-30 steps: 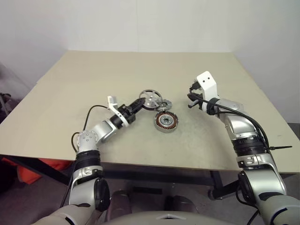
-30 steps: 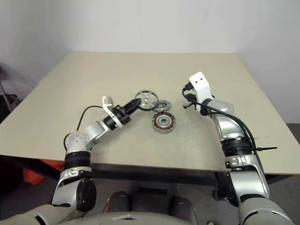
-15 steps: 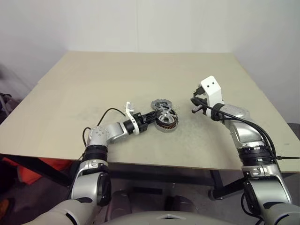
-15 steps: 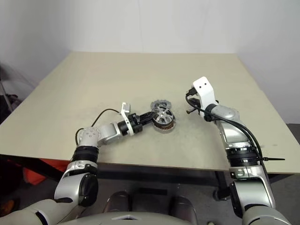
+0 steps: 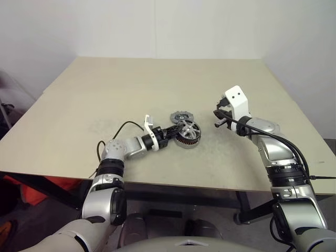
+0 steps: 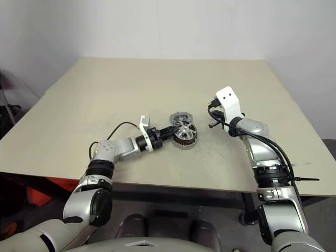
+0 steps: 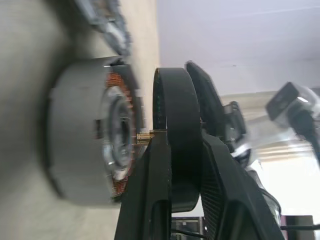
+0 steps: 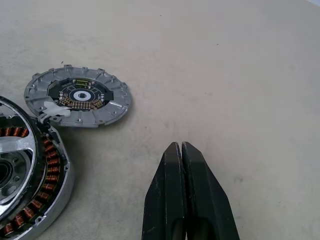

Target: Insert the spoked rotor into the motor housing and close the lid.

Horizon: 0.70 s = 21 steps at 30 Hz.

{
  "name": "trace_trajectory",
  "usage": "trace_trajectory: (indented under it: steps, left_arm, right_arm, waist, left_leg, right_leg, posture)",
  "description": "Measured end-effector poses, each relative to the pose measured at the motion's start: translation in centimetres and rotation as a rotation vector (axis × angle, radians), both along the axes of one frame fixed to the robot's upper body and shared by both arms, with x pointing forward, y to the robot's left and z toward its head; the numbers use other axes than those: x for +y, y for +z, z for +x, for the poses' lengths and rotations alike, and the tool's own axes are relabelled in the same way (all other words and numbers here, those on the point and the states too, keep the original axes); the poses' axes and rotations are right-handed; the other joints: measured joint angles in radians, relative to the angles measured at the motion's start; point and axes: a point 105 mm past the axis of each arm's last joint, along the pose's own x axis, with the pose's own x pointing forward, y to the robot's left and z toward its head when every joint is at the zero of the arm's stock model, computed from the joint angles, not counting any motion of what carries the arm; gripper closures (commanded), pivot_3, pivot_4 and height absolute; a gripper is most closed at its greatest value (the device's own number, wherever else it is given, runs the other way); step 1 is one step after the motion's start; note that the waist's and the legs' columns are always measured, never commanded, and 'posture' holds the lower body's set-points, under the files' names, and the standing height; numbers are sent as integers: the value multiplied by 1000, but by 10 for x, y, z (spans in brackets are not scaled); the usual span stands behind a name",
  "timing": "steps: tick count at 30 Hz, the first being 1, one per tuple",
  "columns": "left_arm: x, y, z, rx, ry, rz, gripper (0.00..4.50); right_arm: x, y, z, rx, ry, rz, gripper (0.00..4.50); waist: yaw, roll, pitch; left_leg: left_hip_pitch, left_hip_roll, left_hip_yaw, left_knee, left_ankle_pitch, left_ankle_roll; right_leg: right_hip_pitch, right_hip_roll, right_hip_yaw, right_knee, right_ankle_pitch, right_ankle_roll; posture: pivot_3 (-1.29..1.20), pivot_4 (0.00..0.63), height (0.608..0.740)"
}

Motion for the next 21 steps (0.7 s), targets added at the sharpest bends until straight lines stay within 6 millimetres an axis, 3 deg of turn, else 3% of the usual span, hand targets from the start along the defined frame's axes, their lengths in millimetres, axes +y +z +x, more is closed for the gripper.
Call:
trace_trajectory:
  steps: [21]
  left_arm:
    - [-8,-16,5,20,-9,40,4071]
  right_arm:
    - [6,4,-1,-15,20,11,4500]
  waist:
    - [13,0,0]
  left_leg:
    - [2,-1,0,0,0,0]
  right_leg:
    - [1,-1,0,0,0,0]
  posture:
    - [0,0,740]
